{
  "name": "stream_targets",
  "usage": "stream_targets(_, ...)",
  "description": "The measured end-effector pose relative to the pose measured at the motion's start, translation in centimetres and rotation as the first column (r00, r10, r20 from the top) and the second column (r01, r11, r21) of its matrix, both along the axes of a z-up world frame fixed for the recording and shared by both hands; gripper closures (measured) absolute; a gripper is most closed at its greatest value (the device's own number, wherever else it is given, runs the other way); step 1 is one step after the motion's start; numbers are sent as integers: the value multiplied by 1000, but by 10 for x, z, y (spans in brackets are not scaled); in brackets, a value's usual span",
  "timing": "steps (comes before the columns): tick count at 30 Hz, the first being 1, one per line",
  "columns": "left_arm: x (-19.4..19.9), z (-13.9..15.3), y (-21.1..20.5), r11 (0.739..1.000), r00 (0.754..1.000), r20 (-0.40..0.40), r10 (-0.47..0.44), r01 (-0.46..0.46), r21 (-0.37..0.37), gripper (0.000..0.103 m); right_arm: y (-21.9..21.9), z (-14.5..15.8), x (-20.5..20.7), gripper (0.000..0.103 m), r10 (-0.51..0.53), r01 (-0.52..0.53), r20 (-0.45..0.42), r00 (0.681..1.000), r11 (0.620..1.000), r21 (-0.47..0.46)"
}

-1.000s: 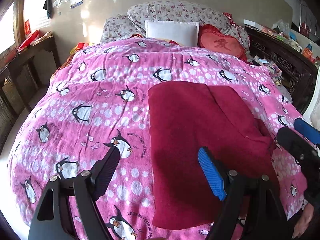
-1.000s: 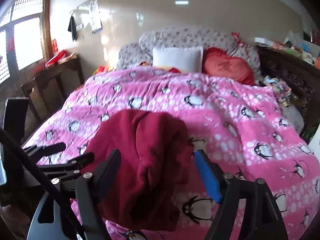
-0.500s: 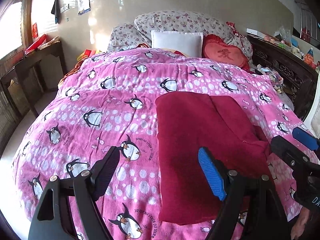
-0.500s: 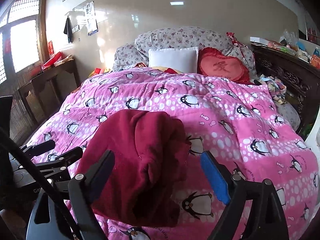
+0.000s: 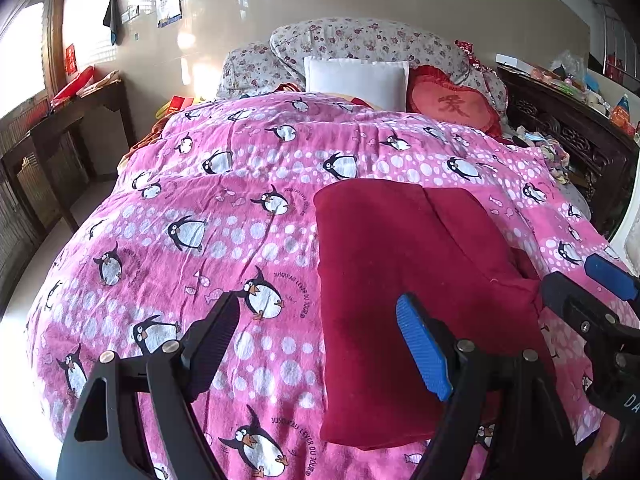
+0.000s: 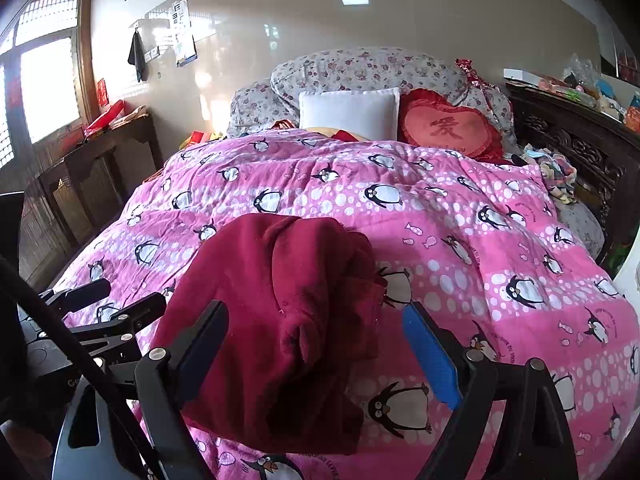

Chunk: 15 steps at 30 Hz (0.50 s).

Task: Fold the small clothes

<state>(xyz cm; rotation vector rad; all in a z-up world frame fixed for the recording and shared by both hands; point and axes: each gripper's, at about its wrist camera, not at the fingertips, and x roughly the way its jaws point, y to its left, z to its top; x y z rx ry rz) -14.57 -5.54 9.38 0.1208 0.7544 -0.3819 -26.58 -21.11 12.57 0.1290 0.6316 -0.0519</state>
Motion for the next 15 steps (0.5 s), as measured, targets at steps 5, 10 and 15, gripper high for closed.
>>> stream_targets(5, 1, -1, 0, 1000, 1000, -4, -4, 4, 0, 23, 0, -1, 1, 11, 5, -5, -7, 1000, 1000, 2)
stream_targets(10, 0, -3, -1, 1000, 1000, -7, -8, 8, 4, 23, 0, -2, 1, 11, 3, -3, -11, 1000, 1000, 1)
stream_targets(15, 1, -4, -2, 1000, 1000, -8, -9, 9, 3, 23, 1, -3, 2, 11, 2, -2, -15, 1000, 1000, 1)
